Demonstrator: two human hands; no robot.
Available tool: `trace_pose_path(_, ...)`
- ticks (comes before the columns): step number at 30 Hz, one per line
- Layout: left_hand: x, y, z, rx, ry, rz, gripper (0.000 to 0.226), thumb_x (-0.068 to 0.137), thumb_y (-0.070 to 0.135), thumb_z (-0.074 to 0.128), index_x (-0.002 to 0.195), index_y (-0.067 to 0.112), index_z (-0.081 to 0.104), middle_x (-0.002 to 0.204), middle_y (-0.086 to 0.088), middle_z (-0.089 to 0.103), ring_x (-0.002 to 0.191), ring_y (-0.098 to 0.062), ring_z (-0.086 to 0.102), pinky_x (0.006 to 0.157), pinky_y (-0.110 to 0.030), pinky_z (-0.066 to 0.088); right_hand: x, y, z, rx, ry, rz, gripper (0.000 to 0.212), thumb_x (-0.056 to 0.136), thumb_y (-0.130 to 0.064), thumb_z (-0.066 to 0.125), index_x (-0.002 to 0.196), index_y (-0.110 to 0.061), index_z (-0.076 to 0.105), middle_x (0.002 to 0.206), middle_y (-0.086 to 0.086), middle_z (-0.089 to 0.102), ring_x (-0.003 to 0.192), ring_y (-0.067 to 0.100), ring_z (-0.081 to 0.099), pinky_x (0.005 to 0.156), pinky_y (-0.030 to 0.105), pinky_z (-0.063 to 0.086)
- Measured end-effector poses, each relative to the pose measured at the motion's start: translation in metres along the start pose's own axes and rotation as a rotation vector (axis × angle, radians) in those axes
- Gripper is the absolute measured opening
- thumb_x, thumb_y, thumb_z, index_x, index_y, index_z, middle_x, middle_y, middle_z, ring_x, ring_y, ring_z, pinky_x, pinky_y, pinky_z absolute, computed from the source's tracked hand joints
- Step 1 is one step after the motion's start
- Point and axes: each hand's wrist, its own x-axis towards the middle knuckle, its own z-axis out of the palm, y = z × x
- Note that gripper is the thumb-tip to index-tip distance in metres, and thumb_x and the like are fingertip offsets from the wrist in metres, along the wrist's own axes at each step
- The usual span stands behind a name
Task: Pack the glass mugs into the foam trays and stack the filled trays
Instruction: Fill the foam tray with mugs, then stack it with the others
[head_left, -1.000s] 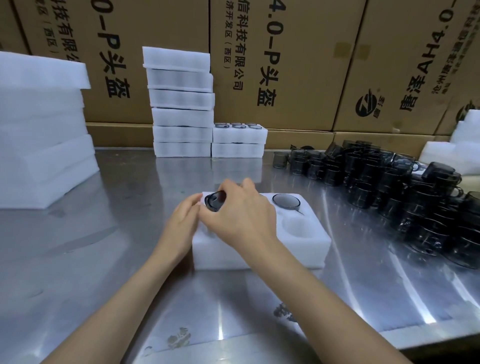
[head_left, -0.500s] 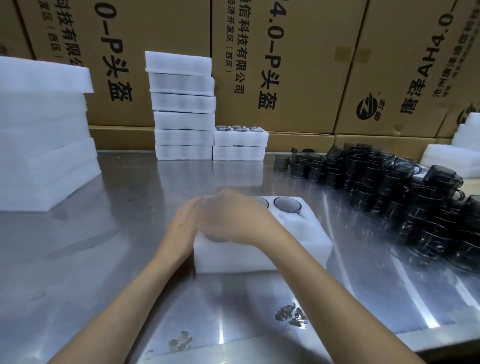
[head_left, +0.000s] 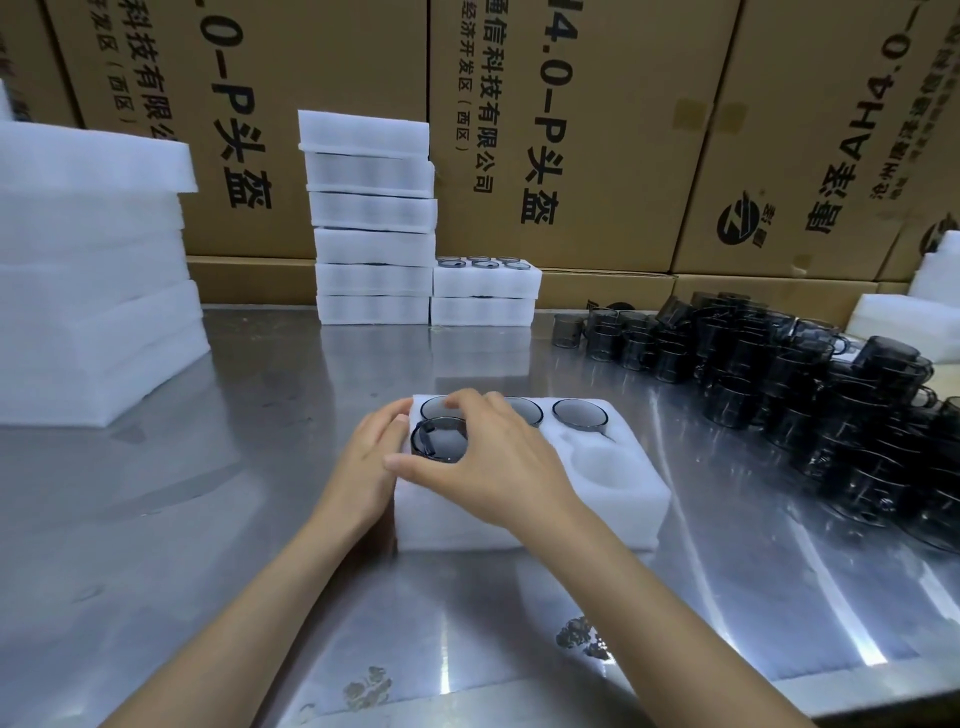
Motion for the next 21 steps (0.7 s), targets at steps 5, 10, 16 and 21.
trace_pose_path(5,-0.007,0.009,-0.007,0.112,0.110,0.075,0.028,0.101,0.021,0.038,0.120,0.027,0.058,0.120,0.015,0.056,0.117,-0.013,0.051,0.098,-0.022,0.037,-0.012,0.019,-0.012,0.088,0.148,-0.149,0.056,0.082,-0.063,0.051,0.130,-0.035,0.046,0.125,-0.021,0.047,0.115,0.005,0.046,0.093,0.026,0.040)
trace_pose_path(10,-0.037,0.034,-0.016,0.247,0.046,0.449,0.037,0.093,0.033,0.036,0.123,0.029,0.057,0.126,0.018,0.058,0.121,0.001,0.050,0.101,-0.013,0.034,-0.023,0.036,-0.015,-0.022,0.021,-0.373,0.054,0.097,-0.038,0.043,0.148,-0.028,0.029,0.153,-0.018,0.026,0.138,-0.006,0.018,0.112,0.013,0.013)
trace_pose_path(16,-0.062,0.036,-0.026,0.663,-0.139,0.712,0.046,0.090,0.025,0.033,0.126,0.014,0.060,0.134,0.004,0.056,0.129,-0.013,0.048,0.106,-0.032,0.036,-0.025,0.042,-0.007,-0.129,-0.014,-0.404,0.053,0.096,-0.042,0.029,0.148,-0.033,0.025,0.154,-0.023,0.018,0.141,-0.008,0.007,0.115,0.018,0.014)
trace_pose_path(21,-0.063,0.034,-0.025,0.707,-0.199,0.643,0.047,0.085,0.027,0.036,0.119,0.017,0.066,0.126,0.007,0.061,0.119,-0.012,0.057,0.094,-0.032,0.050,-0.024,0.043,-0.006,-0.243,-0.053,-0.405,0.046,0.099,-0.039,0.032,0.144,-0.031,0.037,0.153,-0.019,0.026,0.141,-0.001,0.018,0.110,0.021,0.017)
